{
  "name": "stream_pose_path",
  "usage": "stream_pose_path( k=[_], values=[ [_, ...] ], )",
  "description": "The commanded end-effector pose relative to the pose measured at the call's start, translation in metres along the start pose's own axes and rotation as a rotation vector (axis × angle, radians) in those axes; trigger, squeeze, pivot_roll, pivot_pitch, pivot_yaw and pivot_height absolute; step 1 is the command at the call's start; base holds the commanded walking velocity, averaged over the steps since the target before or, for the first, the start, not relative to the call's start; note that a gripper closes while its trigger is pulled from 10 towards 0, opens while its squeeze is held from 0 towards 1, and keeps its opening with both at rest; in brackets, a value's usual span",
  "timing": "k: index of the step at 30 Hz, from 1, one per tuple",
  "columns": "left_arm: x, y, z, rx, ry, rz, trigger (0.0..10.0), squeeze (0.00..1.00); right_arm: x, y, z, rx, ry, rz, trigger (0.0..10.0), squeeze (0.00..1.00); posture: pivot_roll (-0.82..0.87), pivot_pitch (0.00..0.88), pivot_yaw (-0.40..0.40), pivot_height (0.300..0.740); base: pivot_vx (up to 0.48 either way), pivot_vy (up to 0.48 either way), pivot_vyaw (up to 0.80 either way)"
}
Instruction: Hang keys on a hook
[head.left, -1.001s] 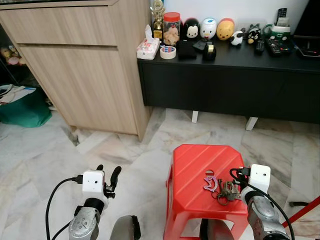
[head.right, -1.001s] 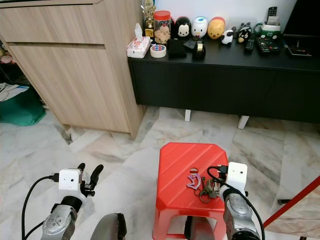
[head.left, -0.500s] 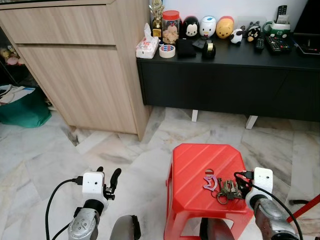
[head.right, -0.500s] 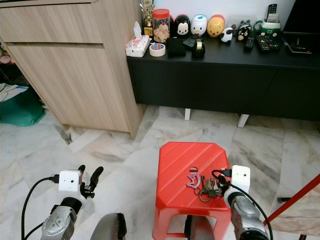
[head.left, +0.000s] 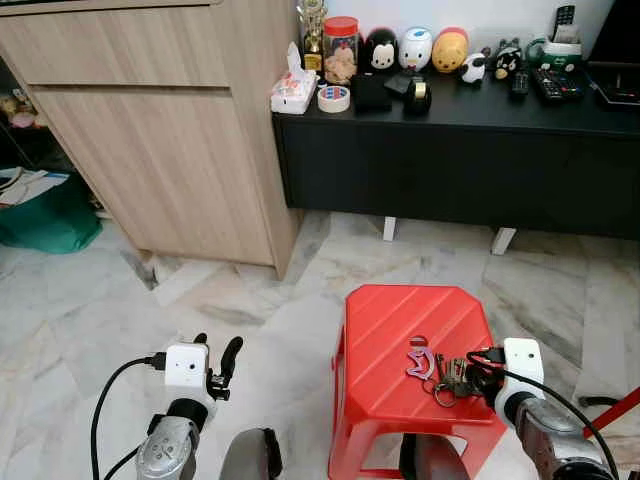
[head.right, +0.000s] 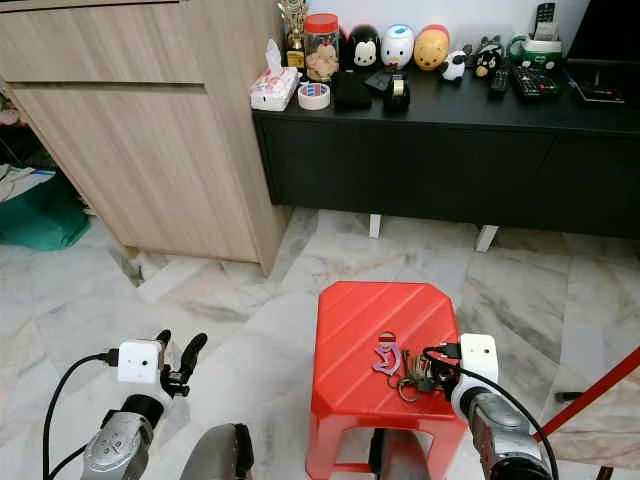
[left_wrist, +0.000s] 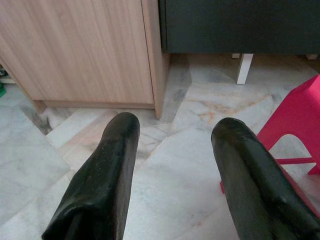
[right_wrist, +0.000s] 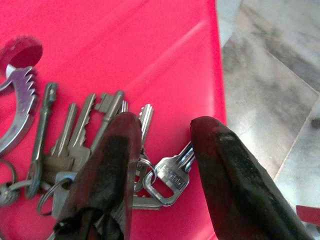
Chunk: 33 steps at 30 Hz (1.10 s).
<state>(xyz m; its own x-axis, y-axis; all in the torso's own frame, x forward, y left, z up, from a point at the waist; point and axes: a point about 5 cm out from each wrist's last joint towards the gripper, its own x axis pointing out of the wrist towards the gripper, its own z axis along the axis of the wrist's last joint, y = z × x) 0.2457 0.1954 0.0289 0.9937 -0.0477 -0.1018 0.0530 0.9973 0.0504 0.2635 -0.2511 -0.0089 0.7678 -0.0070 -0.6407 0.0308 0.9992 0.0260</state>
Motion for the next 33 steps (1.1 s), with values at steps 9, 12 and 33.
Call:
stream_pose_path(
  k=[9, 12, 33],
  values=[
    [-0.001, 0.003, 0.001, 0.004, 0.002, 0.005, 10.0, 0.00, -0.003, 0.000, 0.017, 0.003, -0.071, 0.039, 10.0, 0.00, 0.03, 0.094, 0.045, 0.599, 0.000, 0.000, 0.00],
    [0.000, 0.003, 0.001, 0.003, 0.001, 0.004, 10.0, 0.00, -0.007, 0.004, 0.023, -0.004, -0.109, 0.056, 10.0, 0.00, 0.03, 0.094, 0.046, 0.599, 0.000, 0.000, 0.00],
    [0.001, 0.001, 0.000, 0.003, 0.007, -0.002, 10.0, 0.00, -0.022, 0.017, 0.005, 0.007, -0.046, 0.080, 10.0, 0.00, 0.03, 0.095, 0.046, 0.599, 0.000, 0.000, 0.00]
  ],
)
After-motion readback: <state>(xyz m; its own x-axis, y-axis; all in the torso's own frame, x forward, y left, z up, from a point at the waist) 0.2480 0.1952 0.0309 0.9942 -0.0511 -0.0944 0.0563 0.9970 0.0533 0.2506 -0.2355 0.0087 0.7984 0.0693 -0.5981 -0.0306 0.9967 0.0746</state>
